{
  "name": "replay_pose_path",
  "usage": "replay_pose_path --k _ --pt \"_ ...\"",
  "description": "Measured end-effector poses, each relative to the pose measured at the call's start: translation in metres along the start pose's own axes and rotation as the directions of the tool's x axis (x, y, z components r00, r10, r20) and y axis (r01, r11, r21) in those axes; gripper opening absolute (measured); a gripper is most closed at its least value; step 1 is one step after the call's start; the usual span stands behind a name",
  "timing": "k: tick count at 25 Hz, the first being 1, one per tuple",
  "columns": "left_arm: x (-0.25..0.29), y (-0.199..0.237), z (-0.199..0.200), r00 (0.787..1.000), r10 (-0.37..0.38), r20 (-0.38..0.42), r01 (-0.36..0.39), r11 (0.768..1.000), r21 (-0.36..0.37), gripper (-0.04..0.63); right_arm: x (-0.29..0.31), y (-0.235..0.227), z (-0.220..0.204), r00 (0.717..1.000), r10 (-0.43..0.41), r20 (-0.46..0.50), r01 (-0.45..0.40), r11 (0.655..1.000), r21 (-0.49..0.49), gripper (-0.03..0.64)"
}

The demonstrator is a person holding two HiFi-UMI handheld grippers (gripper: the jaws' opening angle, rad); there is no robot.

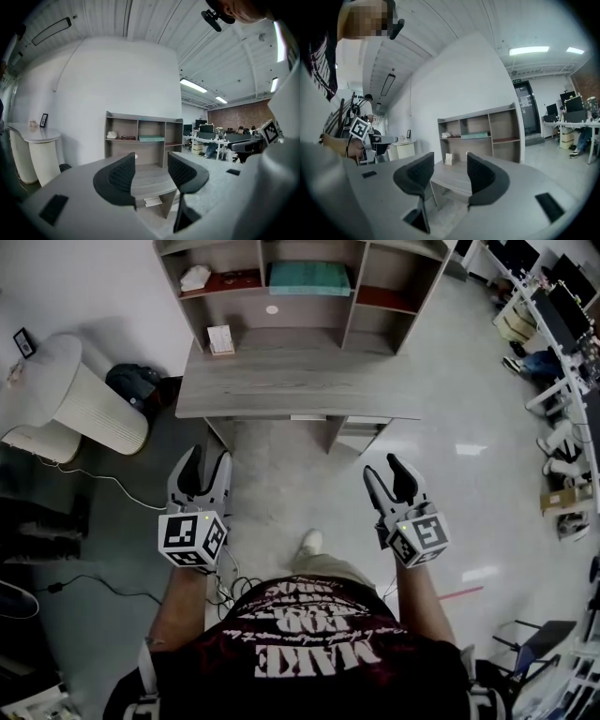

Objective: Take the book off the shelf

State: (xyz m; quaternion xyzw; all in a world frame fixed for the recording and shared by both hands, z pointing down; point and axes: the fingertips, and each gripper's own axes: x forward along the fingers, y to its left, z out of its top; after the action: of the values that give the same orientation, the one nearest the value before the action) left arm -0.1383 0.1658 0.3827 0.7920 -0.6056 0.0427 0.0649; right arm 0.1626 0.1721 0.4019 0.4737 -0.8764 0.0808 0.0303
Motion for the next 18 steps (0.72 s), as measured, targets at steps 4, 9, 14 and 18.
replay_pose_path --k 4,9,14,18 --pt "0.024 -0.002 0.005 1.000 0.010 -0.002 -0.010 1.000 -0.014 0.207 0.016 -0.023 0.005 1.000 0.013 0.006 -0.013 1.000 0.013 0.216" --pt "0.033 -0.002 0.029 0.998 0.058 0.035 -0.057 0.998 -0.015 0.207 0.034 -0.038 0.023 0.997 0.070 0.021 -0.070 0.998 -0.004 0.216" --pt "0.034 0.000 0.038 0.995 0.089 0.044 -0.088 0.996 -0.021 0.207 0.045 -0.051 0.036 0.995 0.090 0.037 -0.090 0.996 -0.009 0.216" --pt "0.037 0.000 0.033 0.995 0.094 0.024 -0.094 0.995 -0.012 0.207 0.048 -0.058 0.029 0.996 0.086 0.024 -0.086 0.996 0.006 0.216"
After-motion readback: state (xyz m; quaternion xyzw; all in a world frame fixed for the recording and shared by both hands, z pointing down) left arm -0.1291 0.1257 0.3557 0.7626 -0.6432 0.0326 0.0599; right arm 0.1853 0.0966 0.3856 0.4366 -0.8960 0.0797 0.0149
